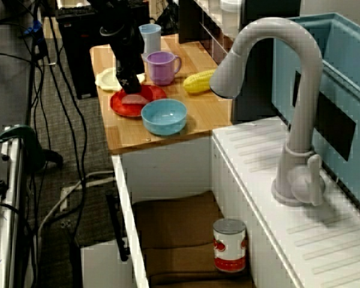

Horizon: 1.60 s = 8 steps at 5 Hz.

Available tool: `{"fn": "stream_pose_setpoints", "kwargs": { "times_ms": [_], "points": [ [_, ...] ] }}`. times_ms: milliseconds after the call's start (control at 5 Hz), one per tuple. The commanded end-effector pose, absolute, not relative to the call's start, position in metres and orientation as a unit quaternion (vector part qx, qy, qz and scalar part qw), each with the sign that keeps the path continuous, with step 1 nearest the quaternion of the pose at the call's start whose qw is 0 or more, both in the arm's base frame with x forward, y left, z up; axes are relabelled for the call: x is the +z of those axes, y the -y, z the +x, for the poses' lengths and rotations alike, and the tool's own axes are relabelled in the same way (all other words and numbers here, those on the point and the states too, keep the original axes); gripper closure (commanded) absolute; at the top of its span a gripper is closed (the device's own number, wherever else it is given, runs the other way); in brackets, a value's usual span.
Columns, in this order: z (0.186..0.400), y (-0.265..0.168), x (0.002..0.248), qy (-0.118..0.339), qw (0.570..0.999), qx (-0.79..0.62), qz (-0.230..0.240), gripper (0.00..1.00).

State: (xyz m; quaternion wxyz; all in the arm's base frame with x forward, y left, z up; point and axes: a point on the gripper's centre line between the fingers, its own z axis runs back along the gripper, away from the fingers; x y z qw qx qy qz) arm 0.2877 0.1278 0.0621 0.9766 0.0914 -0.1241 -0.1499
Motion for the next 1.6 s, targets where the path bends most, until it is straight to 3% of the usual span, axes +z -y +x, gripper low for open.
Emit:
{"fn": "stream_pose_setpoints", "kwargs": {
  "times_ms": [0,800,1000,1400],
  "points": [
    [0.291,-0.132,0.057,0.13,0.974,-0.153,0.108,0.0],
    [0.281,-0.132,0.049,0.121,0.972,-0.165,0.115,0.0],
    [0.283,-0.133,0.046,0.118,0.973,-0.161,0.113,1.0],
    [0.286,-0.135,0.048,0.113,0.974,-0.162,0.108,1.0]
  ]
}}
